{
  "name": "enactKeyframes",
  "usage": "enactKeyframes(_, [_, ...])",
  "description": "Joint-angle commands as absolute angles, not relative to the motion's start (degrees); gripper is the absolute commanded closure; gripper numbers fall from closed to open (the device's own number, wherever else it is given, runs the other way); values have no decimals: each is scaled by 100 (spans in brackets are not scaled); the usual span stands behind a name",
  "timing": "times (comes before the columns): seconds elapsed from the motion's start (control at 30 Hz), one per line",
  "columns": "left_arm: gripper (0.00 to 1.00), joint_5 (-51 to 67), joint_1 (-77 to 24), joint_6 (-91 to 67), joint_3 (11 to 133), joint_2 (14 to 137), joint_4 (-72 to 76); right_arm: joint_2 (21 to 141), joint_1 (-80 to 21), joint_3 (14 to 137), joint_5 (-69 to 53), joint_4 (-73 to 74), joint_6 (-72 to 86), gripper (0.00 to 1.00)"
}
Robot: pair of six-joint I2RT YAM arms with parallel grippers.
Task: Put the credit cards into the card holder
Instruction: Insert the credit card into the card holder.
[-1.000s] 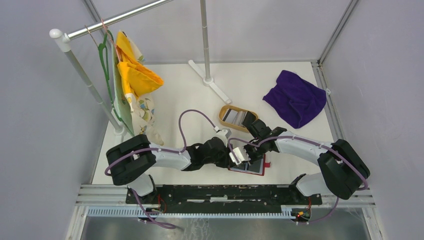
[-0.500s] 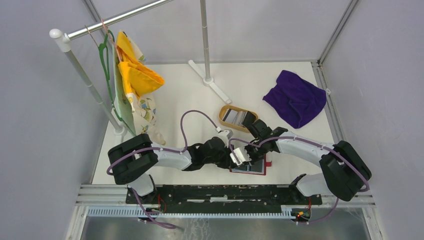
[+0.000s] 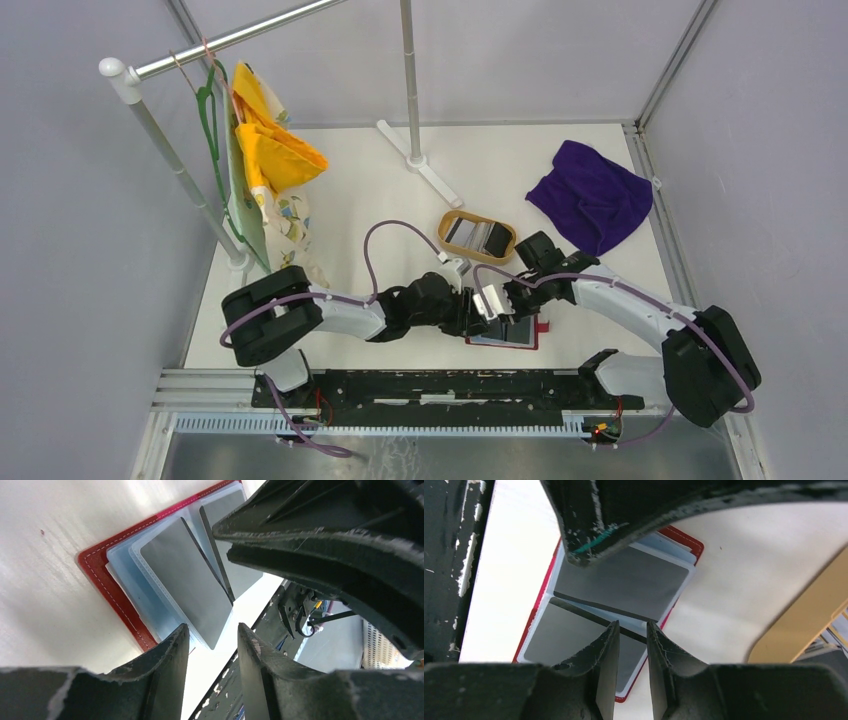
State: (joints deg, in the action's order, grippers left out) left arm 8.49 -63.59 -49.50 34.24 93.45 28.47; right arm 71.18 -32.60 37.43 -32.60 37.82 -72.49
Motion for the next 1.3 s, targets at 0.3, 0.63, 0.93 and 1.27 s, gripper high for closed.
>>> enactKeyframes(0.3, [47, 1295, -6356, -5388, 3699, 9789, 3990, 6797, -2452, 3731, -3314, 3931, -7183, 67])
enactKeyframes(0.63, [42, 1296, -6359, -5432, 3876, 9997, 4028, 7371, -2399, 3636, -3693, 4183, -7383, 70])
enactKeyframes(0.93, [41, 1356, -6359, -5443, 3945, 10141, 4409, 7230, -2253, 3703, -3412, 3831, -6738, 75])
enactKeyframes(1.27, [36, 1162, -6360, -5418, 3711, 9930, 4688, 7739, -2219, 3665, -3636, 3825, -6603, 78])
